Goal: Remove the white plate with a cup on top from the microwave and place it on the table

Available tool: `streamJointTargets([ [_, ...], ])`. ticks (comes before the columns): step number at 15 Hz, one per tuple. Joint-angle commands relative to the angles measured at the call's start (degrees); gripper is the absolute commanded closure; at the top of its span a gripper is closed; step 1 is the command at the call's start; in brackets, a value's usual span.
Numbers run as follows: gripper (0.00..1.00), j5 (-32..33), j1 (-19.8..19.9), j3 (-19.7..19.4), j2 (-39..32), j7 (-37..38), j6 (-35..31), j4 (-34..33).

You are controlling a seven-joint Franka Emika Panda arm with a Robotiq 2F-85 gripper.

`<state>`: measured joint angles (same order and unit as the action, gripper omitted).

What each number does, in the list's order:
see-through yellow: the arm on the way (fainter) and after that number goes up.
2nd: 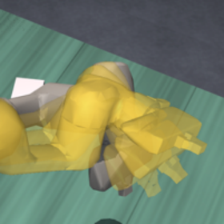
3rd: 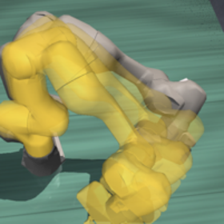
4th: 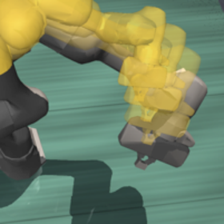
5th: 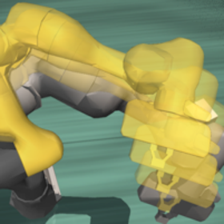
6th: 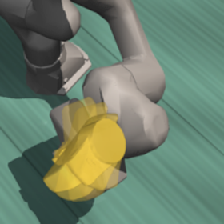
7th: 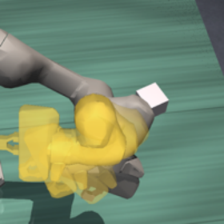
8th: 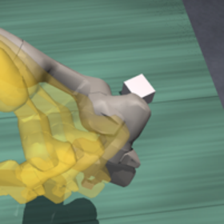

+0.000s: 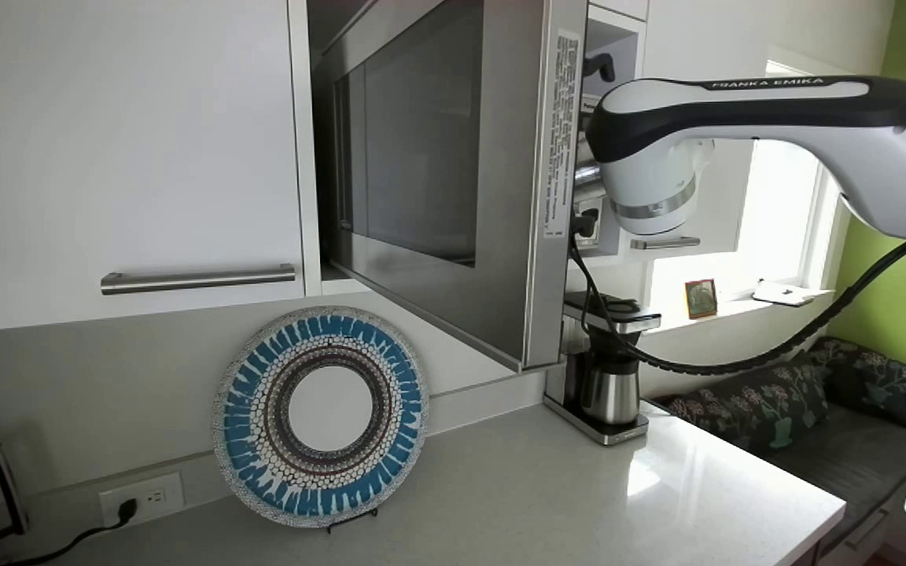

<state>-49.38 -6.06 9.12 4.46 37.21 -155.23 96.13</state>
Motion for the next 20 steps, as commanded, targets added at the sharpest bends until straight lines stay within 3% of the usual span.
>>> streamJointTargets([
  [1, 0.99, 1.8, 0.0, -0.7, -0.1, 1.6, 0.4, 0.1],
  [20, 0.99, 4.1, 0.9, -0.1, 11.0, 9.5, -1.6, 13.5],
])
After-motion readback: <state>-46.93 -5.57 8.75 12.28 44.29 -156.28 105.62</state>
